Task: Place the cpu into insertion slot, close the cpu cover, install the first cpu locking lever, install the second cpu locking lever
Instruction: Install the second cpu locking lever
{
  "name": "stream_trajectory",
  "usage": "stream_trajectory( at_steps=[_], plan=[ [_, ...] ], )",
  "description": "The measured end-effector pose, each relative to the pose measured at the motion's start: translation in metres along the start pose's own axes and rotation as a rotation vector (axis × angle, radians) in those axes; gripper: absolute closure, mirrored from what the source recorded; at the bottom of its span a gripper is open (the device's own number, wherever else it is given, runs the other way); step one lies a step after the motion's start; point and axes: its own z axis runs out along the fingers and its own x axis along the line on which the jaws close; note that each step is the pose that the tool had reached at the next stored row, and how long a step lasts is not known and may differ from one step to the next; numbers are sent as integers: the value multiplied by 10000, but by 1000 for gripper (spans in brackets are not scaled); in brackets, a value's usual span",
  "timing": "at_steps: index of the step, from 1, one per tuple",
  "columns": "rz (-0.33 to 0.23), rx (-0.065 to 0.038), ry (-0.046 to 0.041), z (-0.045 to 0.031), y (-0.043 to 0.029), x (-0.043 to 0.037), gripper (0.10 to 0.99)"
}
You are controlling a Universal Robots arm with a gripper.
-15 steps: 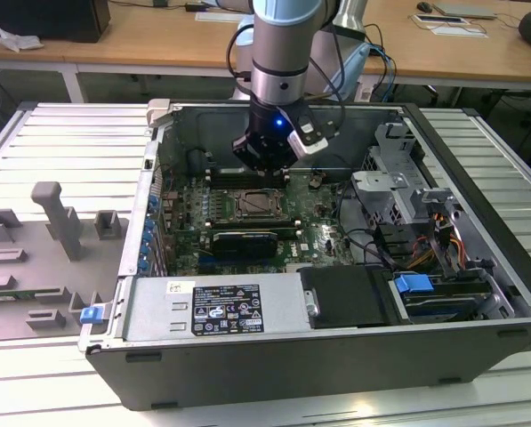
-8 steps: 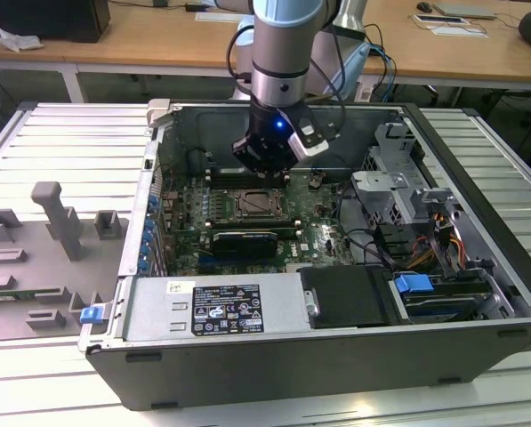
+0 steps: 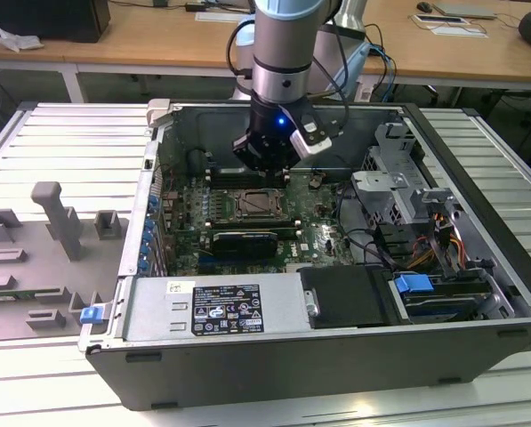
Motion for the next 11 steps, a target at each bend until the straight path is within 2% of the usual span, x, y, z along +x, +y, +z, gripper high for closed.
stream_trajectory(
  at_steps=[2, 7, 11],
  plan=[
    [1, 0, 0, -5, -96, 6, 980],
    [0, -2, -1, -80, -107, 6, 980],
    [0, 0, 0, -84, -192, 9, 980]
  ],
)
